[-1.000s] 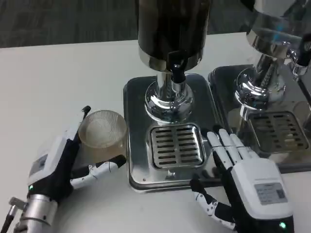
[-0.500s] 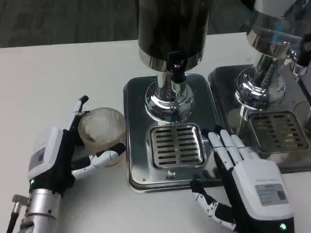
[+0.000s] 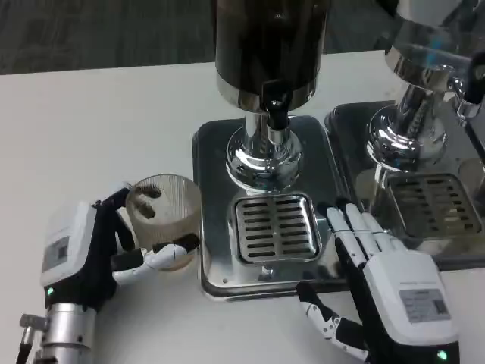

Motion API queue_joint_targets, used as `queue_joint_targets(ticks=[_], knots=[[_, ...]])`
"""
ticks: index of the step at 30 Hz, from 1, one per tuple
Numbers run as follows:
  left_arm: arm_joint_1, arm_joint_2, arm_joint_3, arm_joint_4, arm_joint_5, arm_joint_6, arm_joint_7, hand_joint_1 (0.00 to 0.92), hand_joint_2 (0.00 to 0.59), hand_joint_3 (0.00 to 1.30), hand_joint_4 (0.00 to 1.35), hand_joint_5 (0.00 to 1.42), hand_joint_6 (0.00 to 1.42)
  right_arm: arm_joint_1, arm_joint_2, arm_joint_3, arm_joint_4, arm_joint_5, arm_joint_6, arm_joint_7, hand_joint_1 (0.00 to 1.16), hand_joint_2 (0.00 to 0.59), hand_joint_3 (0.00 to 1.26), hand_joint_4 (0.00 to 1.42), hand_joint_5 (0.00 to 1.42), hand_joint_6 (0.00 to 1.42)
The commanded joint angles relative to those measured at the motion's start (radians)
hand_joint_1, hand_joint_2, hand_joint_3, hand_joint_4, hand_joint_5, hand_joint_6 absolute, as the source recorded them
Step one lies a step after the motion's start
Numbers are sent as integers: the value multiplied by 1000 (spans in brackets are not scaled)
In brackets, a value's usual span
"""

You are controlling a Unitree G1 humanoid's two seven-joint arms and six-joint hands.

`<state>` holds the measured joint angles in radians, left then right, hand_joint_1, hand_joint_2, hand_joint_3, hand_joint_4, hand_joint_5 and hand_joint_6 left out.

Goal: Grasp the cup under the faucet to collect the drink, then remove the cup.

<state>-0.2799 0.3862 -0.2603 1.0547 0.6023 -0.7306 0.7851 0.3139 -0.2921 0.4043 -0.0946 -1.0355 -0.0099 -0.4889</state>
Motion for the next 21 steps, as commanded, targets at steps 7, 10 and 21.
queue_joint_targets(ticks=[7,10,21], knots=[[12,9,-15,-29,60,14,135,531,11,675,821,1044,1246,-6,-10,-4,-5,9,-9,-2,474,376,84,32,97,250],[13,11,-15,-39,70,13,165,510,7,675,828,1044,1251,-7,-11,-4,-4,10,-9,-3,473,375,84,32,97,250],[13,22,-29,-73,115,29,253,518,19,675,831,1044,1255,-10,-13,-5,-5,13,-10,-2,471,374,84,32,97,250]])
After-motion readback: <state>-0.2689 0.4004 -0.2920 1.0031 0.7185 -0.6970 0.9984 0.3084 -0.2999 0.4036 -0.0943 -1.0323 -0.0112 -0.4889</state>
